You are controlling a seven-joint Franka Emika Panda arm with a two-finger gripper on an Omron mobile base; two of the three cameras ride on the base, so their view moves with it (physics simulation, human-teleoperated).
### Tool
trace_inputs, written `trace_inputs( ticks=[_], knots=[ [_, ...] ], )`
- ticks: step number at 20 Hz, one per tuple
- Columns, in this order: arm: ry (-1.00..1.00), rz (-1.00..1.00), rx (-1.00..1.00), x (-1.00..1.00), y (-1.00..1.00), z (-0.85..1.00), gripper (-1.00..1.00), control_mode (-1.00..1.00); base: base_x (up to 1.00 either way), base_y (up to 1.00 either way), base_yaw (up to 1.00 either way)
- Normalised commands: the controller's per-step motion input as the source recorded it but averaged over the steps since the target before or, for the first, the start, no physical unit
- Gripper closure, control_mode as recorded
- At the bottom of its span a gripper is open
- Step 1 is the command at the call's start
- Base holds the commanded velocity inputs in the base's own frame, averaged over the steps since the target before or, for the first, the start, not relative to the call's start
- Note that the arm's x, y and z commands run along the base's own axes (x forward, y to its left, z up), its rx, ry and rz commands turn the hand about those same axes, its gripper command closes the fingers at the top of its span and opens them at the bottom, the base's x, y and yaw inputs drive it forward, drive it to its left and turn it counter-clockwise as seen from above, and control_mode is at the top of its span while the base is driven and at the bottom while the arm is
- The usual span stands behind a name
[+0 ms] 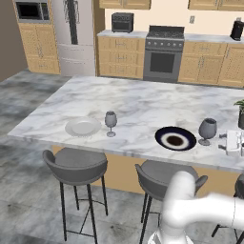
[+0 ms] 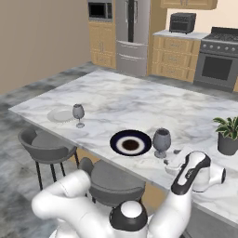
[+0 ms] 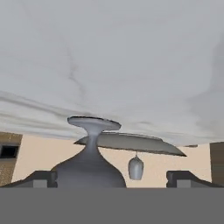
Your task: Retrieve the wine glasses from the counter and place one next to each plate.
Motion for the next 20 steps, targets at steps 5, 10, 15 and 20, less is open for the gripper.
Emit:
trace_inputs(
  ticks=[5,10,15,20],
  knots=[
    [-0.15,-0.01,0.0,-0.94,0.0,0.62,-1.0,-1.0,0.0,0.0,0.0],
    [-0.21,0.01,0.0,-0.81,0.33,0.92,-1.0,-1.0,0.0,0.0,0.0],
    [-0.22,0.02,-0.06,-0.63,0.73,1.0,-1.0,-1.0,0.0,0.0,0.0],
    [-0.24,0.0,-0.14,-0.29,1.0,0.83,-1.0,-1.0,0.0,0.0,0.0]
  ],
)
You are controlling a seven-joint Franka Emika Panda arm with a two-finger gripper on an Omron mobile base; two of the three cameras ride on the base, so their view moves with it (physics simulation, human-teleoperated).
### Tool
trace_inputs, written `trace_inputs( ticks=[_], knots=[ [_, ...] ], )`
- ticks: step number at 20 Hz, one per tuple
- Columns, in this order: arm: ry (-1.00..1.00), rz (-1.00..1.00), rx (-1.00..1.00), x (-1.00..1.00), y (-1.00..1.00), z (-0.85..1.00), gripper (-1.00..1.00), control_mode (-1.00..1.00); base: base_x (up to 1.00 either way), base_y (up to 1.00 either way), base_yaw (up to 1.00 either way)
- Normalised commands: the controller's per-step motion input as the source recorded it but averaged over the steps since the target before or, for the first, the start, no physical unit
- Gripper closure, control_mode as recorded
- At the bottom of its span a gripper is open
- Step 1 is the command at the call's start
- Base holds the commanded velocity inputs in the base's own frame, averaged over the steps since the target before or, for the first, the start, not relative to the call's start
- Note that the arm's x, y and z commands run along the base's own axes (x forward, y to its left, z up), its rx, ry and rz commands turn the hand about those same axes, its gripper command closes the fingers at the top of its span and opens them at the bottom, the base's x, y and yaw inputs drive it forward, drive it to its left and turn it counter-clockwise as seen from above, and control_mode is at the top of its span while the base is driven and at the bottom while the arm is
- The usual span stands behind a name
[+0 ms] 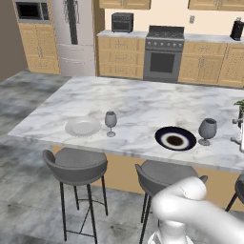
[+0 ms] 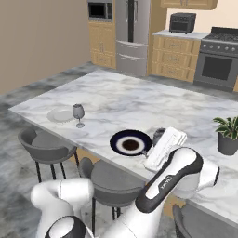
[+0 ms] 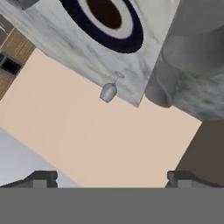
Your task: Retrieve the wine glasses from the counter and place one next to each plate.
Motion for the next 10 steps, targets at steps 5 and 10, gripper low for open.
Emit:
trace_inputs(
  ticks=[5,10],
  knots=[
    [-0.16,0.01,-0.12,-0.2,1.0,0.63,-1.0,-1.0,0.0,0.0,0.0],
    [-0.12,0.06,-0.05,-0.54,1.0,0.44,-1.0,-1.0,0.0,0.0,0.0]
  ],
)
